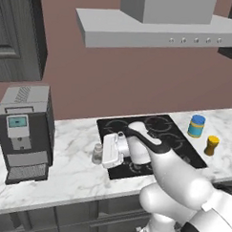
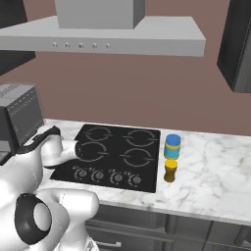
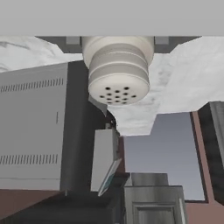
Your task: Collect the turmeric, mayonnaise, and shaker from the cabinet and place them next to the stove.
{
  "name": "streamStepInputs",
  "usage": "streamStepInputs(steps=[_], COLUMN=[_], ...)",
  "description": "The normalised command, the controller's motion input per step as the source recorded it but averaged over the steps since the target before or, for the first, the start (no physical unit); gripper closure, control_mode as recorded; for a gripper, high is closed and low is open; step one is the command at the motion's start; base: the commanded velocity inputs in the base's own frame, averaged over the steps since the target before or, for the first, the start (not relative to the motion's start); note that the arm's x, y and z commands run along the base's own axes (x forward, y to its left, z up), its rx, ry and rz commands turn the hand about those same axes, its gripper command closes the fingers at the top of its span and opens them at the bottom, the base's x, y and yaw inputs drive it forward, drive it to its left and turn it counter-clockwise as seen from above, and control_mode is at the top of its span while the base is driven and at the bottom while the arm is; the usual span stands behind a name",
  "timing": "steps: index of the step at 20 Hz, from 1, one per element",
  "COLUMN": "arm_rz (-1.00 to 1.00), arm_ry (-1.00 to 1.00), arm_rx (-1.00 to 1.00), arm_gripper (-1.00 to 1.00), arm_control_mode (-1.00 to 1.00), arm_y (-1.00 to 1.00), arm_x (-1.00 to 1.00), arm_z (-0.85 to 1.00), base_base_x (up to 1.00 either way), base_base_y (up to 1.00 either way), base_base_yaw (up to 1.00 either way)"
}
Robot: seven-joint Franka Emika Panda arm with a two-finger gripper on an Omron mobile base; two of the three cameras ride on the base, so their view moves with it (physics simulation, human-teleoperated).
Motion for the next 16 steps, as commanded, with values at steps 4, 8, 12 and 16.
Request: streamStepInputs(steps=[4,8,12,16], arm_rz=[0.0,0.0,0.0,0.0], arm_ry=[0.01,0.0,-0.01,-0.08], arm_rx=[0.0,-0.01,-0.01,0.0], arm_gripper=[1.0,1.0,1.0,1.0], arm_control_mode=[-1.0,-1.0,-1.0,-1.0], arm_y=[0.0,0.0,0.0,0.0], arm_x=[0.01,0.0,0.04,0.05], arm_z=[-0.07,-0.05,-0.15,-0.25], base_base_x=[0.0,0.0,0.0,0.0], base_base_y=[0.0,0.0,0.0,0.0], base_base_yaw=[0.0,0.0,0.0,0.0])
